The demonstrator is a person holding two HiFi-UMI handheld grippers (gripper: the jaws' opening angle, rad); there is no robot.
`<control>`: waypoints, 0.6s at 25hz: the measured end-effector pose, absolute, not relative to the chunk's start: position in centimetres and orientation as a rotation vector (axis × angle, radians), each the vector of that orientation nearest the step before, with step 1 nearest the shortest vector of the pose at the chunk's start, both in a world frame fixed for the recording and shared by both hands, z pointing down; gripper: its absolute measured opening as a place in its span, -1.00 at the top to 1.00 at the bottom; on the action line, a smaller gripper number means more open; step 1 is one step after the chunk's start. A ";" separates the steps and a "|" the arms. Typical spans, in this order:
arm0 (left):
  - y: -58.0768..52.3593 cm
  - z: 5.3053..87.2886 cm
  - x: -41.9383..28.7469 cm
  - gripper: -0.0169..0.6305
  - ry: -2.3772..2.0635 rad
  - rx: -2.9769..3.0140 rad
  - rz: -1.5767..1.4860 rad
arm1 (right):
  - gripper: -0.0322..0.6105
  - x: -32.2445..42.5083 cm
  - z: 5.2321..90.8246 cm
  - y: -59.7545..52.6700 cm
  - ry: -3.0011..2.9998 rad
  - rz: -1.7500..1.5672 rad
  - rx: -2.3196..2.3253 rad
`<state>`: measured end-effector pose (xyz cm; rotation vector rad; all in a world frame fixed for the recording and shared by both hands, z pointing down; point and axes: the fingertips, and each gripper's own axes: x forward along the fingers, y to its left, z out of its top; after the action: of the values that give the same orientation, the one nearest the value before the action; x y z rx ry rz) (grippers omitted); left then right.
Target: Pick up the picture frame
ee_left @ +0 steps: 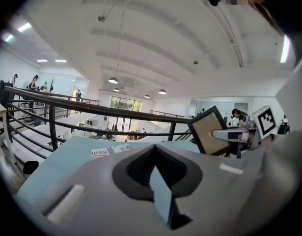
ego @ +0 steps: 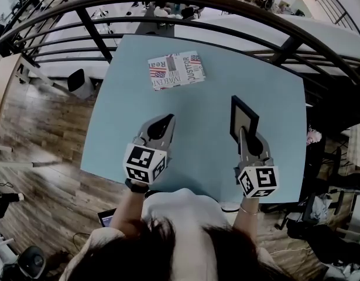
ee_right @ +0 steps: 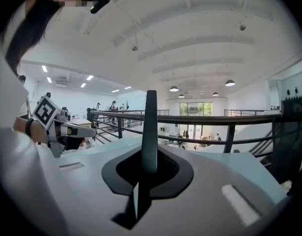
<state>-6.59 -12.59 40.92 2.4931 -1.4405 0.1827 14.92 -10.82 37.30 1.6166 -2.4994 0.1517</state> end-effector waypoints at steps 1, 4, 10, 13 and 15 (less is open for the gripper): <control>-12.7 41.0 -6.7 0.77 -1.440 2.491 0.185 | 0.87 14.9 37.3 -10.9 -2.500 0.152 1.616; -13.1 41.2 -6.8 0.77 -1.437 2.488 0.184 | 0.87 14.7 37.4 -11.2 -2.502 0.153 1.612; -13.3 41.2 -6.7 0.77 -1.433 2.486 0.186 | 0.87 14.5 37.5 -11.3 -2.503 0.156 1.610; -13.3 41.3 -6.9 0.77 -1.436 2.484 0.188 | 0.87 14.4 37.6 -11.3 -2.501 0.157 1.615; -13.3 41.3 -7.0 0.77 -1.440 2.482 0.188 | 0.87 14.4 37.7 -11.3 -2.500 0.158 1.617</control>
<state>-6.99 -13.31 41.32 2.4825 -1.4404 0.1879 14.42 -11.27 37.70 1.6171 -2.4997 0.1580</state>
